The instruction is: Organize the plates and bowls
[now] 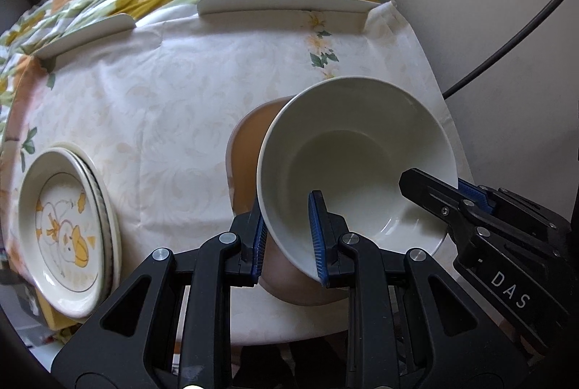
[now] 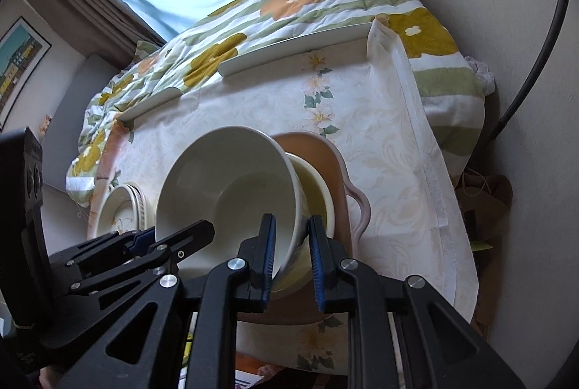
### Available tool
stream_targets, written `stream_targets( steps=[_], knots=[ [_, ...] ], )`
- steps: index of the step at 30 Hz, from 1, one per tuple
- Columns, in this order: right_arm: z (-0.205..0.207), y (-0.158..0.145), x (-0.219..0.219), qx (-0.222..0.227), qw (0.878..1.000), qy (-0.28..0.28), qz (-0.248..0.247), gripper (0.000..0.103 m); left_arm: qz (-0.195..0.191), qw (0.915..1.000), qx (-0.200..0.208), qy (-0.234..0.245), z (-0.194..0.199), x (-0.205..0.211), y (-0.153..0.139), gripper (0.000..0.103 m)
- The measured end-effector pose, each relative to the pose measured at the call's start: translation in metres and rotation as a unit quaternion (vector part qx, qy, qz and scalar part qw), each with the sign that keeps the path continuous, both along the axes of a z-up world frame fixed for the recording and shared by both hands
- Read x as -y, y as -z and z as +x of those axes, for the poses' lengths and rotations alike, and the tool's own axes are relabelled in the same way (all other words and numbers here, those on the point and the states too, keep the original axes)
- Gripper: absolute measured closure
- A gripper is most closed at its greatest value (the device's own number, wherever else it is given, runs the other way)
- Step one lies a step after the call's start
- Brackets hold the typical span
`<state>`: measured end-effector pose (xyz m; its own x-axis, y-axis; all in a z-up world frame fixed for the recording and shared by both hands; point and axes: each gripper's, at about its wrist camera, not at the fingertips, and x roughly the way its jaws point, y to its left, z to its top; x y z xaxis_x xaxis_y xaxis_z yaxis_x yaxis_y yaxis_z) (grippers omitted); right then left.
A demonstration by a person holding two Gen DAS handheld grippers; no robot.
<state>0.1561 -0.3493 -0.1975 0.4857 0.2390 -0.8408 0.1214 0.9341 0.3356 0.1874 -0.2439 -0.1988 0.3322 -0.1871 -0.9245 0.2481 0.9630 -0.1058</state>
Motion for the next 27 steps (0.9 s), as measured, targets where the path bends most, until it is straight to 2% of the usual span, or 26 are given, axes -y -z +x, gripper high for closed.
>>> stream_targets(
  steps=[10, 15, 19, 27],
  knots=[
    [-0.003, 0.008, 0.001, -0.002, 1.000, 0.001, -0.016, 0.086, 0.066, 0.9966, 0.038, 0.032, -0.006, 0.016, 0.006, 0.084],
    [-0.006, 0.008, 0.001, 0.005, 1.000, -0.002, -0.020, 0.086, 0.071, 0.9963, 0.039, 0.029, -0.005, 0.016, 0.008, 0.084],
    [-0.005, 0.006, -0.002, 0.004, 0.999, -0.013, -0.034, 0.086, 0.068, 0.9966, 0.039, 0.027, -0.005, 0.014, 0.007, 0.084],
    [-0.006, 0.006, -0.001, 0.004, 0.999, -0.014, -0.031, 0.086, 0.053, 0.9977, 0.034, 0.023, -0.004, 0.009, 0.006, 0.084]
  ],
)
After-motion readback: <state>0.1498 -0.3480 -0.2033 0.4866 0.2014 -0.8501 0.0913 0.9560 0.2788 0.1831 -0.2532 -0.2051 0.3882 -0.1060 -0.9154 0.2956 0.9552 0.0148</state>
